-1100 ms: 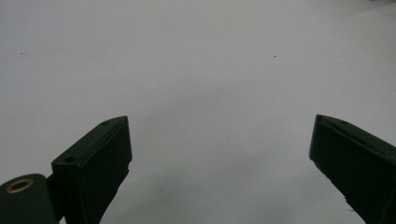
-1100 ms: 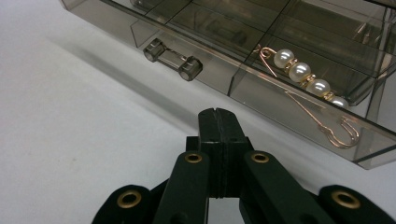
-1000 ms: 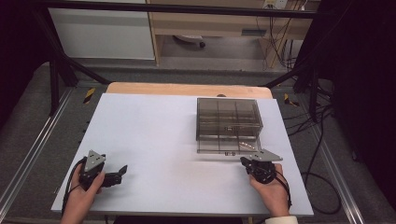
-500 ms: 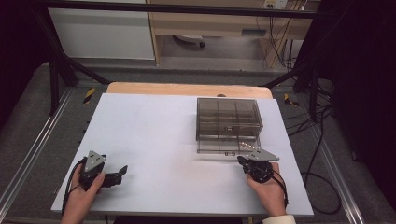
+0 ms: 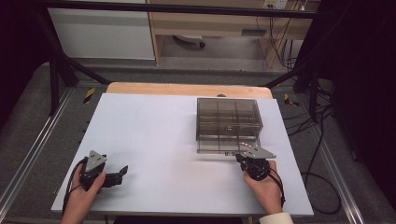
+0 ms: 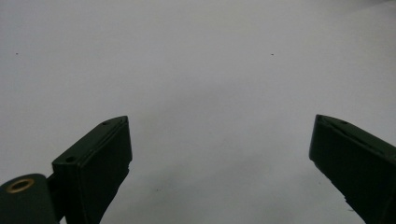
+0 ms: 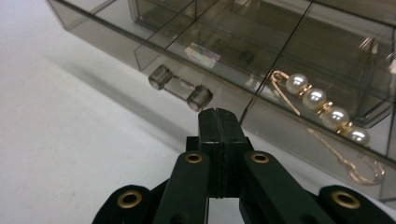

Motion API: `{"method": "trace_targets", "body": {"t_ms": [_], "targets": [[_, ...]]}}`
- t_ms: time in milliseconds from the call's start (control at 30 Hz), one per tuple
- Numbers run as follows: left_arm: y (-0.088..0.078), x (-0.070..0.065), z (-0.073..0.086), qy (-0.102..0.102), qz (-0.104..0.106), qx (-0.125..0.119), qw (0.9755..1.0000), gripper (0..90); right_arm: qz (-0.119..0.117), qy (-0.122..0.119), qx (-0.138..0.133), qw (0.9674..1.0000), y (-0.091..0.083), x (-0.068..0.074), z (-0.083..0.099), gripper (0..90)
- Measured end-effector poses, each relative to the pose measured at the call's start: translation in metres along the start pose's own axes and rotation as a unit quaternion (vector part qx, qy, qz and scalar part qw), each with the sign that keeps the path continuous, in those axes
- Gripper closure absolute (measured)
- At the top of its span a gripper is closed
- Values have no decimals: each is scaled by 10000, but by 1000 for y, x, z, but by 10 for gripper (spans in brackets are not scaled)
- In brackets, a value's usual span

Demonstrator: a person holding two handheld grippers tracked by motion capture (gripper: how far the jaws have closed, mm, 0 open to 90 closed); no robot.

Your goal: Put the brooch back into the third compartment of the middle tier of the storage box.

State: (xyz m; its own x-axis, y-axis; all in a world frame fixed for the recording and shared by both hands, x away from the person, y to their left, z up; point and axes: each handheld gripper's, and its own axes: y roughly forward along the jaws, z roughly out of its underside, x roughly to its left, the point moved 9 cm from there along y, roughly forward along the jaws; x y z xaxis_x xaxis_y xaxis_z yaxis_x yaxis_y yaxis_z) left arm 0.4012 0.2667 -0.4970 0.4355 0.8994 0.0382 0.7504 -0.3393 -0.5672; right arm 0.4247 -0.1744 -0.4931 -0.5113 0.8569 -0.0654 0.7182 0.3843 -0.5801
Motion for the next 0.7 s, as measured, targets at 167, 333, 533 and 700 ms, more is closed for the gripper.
{"method": "trace_targets", "body": {"t_ms": [167,333,533,700], "targets": [[0,0,-1,-4,6,-13,10000,56,67,38,-60,10000,-2,-3,-2,900],[1,-1,0,34,19,20,10000,56,36,3,-64,10000,-1,-1,-3,900],[-1,0,-1,18,4,-9,10000,56,47,-9,-94,9999,-2,0,-5,900],[0,-1,0,45,39,28,10000,56,33,-27,-100,9999,-1,-1,-5,900]]}}
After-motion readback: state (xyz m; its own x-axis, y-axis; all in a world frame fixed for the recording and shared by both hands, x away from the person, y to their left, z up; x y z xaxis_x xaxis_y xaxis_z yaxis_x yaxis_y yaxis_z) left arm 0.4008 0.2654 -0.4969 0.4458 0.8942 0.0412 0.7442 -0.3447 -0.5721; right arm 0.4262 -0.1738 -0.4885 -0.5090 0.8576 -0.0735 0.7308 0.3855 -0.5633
